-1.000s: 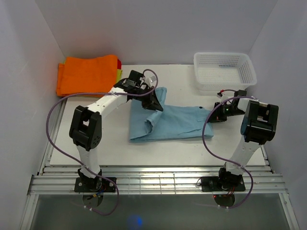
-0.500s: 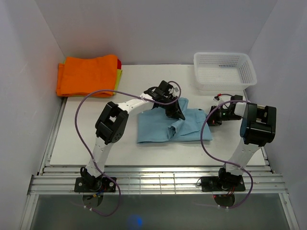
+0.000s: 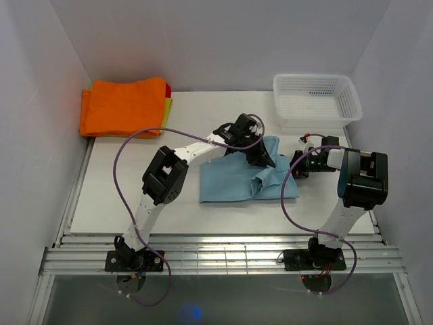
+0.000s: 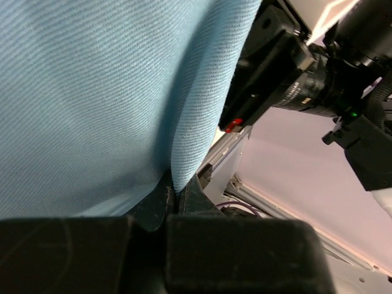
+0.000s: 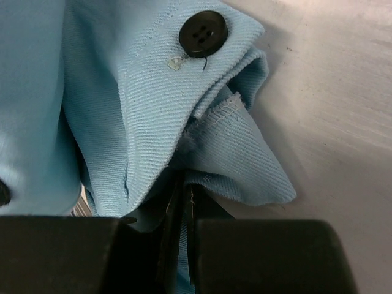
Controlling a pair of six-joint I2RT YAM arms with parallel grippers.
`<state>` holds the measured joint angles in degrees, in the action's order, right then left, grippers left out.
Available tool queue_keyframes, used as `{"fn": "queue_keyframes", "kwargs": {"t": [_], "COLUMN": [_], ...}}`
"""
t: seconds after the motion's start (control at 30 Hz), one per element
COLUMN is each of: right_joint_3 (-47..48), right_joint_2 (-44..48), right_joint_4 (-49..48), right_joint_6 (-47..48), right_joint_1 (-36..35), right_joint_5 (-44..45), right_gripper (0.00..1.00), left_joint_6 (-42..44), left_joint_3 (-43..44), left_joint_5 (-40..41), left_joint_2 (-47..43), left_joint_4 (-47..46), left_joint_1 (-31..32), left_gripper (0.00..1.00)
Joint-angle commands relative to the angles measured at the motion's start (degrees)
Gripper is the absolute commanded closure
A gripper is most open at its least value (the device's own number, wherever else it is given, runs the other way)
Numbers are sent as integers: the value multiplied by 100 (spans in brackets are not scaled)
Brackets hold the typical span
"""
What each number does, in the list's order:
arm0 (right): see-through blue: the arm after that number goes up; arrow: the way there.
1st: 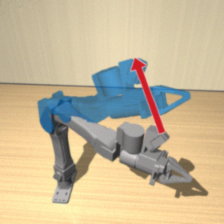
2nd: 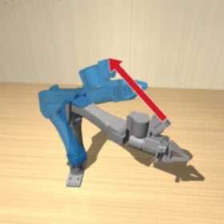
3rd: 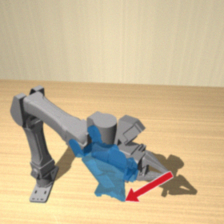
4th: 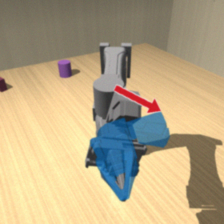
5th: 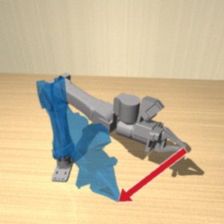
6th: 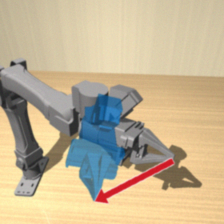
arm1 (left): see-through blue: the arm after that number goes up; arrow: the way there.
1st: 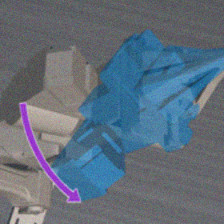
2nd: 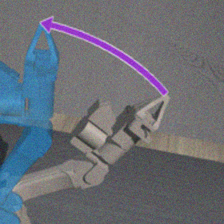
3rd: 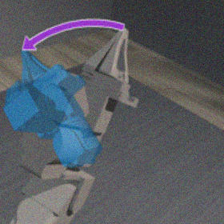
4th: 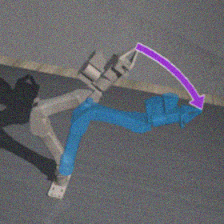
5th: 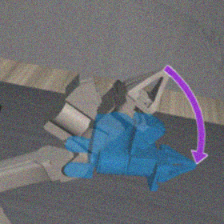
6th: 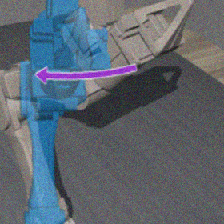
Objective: Fold and stack the trousers
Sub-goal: Fold the trousers
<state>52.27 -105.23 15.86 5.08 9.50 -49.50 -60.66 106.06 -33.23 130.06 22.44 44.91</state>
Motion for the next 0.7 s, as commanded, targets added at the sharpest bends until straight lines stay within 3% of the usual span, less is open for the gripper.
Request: {"fn": "queue_keyframes", "kwargs": {"t": [0.0,0.4,0.67], "right_joint_3": [-68,-182,-279], "right_joint_2": [117,169,257], "right_joint_4": [-302,-469,-505], "right_joint_6": [-227,-411,-438], "right_joint_1": [-132,-203,-238], "right_joint_5": [-201,-192,-166], "right_gripper": [92,92,92], "left_joint_6": [-524,-1158,-1115], "left_joint_3": [380,468,968], "left_joint_5": [-192,115,256], "left_joint_2": [-16,406,626], "left_joint_4": [-468,-863,-1172], "left_joint_1": [203,387,361], "left_gripper": [100,100,100]}}
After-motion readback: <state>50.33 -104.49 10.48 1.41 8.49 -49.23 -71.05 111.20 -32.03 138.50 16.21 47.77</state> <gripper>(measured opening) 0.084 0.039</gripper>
